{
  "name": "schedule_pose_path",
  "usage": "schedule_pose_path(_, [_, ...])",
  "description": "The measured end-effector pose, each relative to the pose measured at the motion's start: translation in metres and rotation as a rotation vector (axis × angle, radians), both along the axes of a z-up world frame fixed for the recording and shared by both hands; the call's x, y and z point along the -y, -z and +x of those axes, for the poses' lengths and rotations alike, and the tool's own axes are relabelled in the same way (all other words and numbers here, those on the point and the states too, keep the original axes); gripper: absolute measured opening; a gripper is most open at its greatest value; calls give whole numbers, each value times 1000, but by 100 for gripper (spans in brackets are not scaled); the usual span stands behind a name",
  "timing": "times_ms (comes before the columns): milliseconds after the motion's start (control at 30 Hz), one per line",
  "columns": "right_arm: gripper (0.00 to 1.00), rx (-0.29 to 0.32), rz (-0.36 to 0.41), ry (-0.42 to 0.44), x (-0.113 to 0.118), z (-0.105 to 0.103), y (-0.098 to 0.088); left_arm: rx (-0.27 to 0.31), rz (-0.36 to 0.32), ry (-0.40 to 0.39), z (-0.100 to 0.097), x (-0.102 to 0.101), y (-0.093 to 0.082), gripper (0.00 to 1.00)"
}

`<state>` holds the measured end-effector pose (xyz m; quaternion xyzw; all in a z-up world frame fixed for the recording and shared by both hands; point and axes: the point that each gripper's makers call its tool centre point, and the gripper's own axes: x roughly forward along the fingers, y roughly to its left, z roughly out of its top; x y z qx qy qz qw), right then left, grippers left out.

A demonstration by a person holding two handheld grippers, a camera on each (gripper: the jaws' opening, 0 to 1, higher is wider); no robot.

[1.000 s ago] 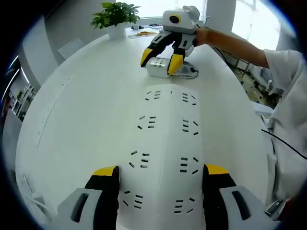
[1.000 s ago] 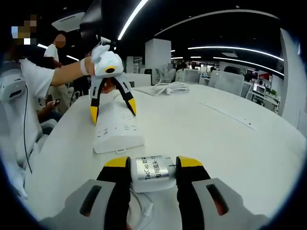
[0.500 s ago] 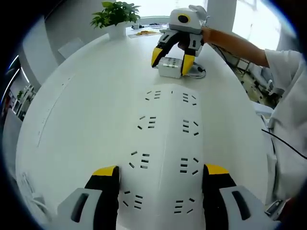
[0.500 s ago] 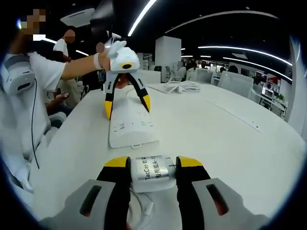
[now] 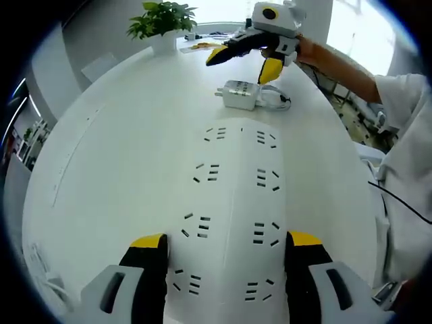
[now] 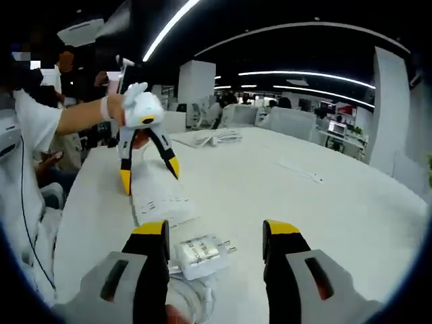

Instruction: Straighten the power strip on the desk, plug the charger into it

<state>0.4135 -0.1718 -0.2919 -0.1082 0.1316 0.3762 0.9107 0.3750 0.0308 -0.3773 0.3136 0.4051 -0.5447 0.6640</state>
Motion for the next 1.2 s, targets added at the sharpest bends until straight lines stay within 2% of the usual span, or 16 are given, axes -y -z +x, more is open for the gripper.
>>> schedule_pose_path(67, [57,-18,20,199,18,1,-1,1,-3,0,0,0,0,71])
schedule_pose_path(100, [58,-19,10,261,22,-3,1,1,-4,0,0,0,0,71])
schedule_pose_path(200, [67,32,38,423,23,-13,1,1,-6,2,0,0,0,71])
schedule_pose_path(300, [64,36,32,529,15,-19,12,1,-4,4,0,0,0,71])
schedule_pose_path(367, [65,67,1,569,5,-16,18,2,-7,4,0,0,0,71])
schedule_pose_path(433, [65,67,-56,623,2,-12,28,3,-12,2,0,0,0,71])
schedule_pose_path(500, [64,73,-57,679,-1,-8,34,3,-16,1,0,0,0,71])
schedule_pose_path(567, [59,72,-74,705,-3,-6,38,4,-19,1,0,0,0,71])
schedule_pose_path(700, [55,69,-86,735,-9,-5,45,4,-20,3,0,0,0,71])
schedule_pose_path(867, [51,50,-97,779,-4,-3,52,5,-25,4,0,0,0,71])
schedule_pose_path(1000, [48,53,-107,783,-5,-1,57,6,-31,5,-1,0,0,71])
schedule_pose_path(1100, [45,67,-100,789,-4,1,54,6,-33,6,-1,0,0,71])
schedule_pose_path(1200, [43,56,-99,796,-2,2,57,6,-33,7,-1,0,0,71])
